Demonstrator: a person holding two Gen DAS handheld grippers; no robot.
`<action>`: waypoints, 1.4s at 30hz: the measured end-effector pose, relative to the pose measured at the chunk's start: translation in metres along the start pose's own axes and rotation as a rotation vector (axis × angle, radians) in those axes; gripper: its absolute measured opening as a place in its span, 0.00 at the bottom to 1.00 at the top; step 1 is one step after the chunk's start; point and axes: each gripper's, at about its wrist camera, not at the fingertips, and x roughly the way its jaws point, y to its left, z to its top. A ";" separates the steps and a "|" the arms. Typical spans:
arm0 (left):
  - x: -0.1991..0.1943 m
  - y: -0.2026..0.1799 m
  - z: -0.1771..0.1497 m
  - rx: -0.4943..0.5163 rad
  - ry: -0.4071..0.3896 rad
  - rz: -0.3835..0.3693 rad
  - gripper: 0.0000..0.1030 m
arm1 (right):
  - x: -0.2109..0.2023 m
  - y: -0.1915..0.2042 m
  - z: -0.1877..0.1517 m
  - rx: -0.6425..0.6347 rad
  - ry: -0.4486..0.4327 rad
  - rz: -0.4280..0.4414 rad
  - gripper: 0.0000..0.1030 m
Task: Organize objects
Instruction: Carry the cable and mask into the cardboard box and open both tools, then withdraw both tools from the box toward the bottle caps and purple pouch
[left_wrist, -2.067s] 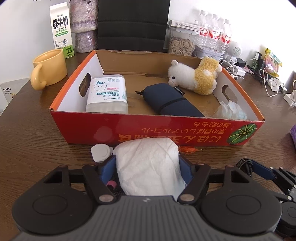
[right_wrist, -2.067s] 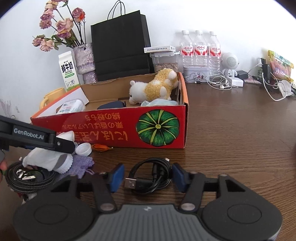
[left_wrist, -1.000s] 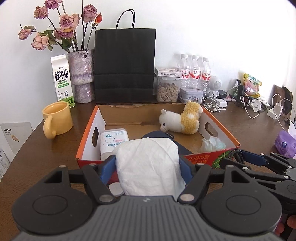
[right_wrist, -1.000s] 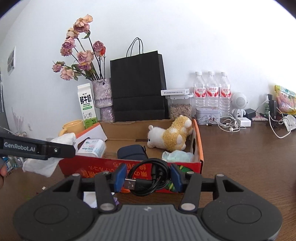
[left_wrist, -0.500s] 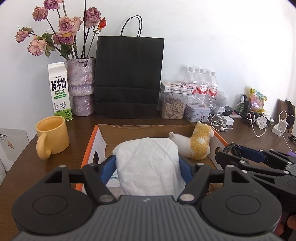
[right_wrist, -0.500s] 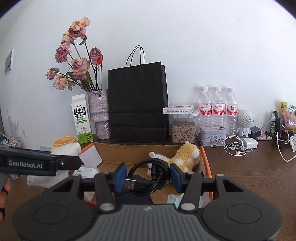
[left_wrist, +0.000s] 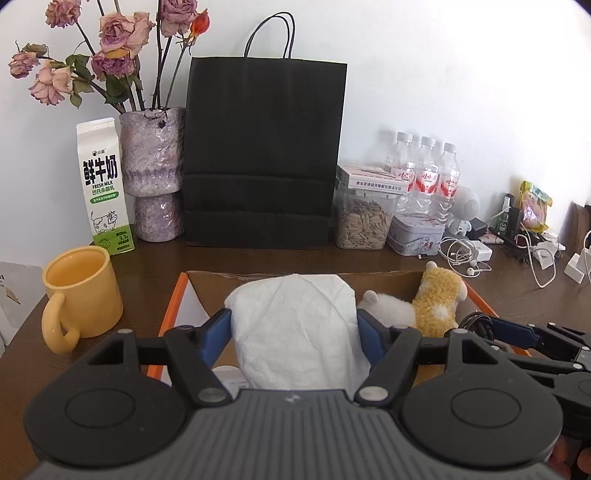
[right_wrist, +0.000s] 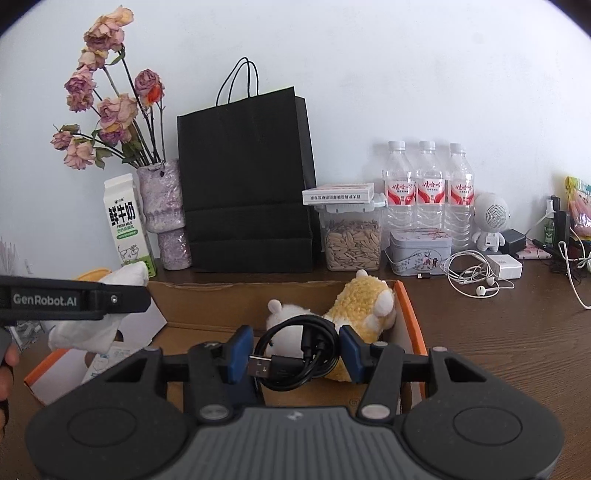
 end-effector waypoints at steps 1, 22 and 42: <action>0.001 0.000 -0.001 0.005 0.004 0.000 0.70 | 0.001 -0.001 -0.001 0.004 0.002 0.000 0.48; 0.000 -0.002 -0.006 0.005 -0.003 0.029 1.00 | -0.001 -0.001 -0.010 -0.005 0.005 -0.003 1.00; -0.035 0.000 -0.013 0.004 -0.042 0.035 1.00 | -0.034 0.009 -0.015 -0.043 -0.039 -0.005 1.00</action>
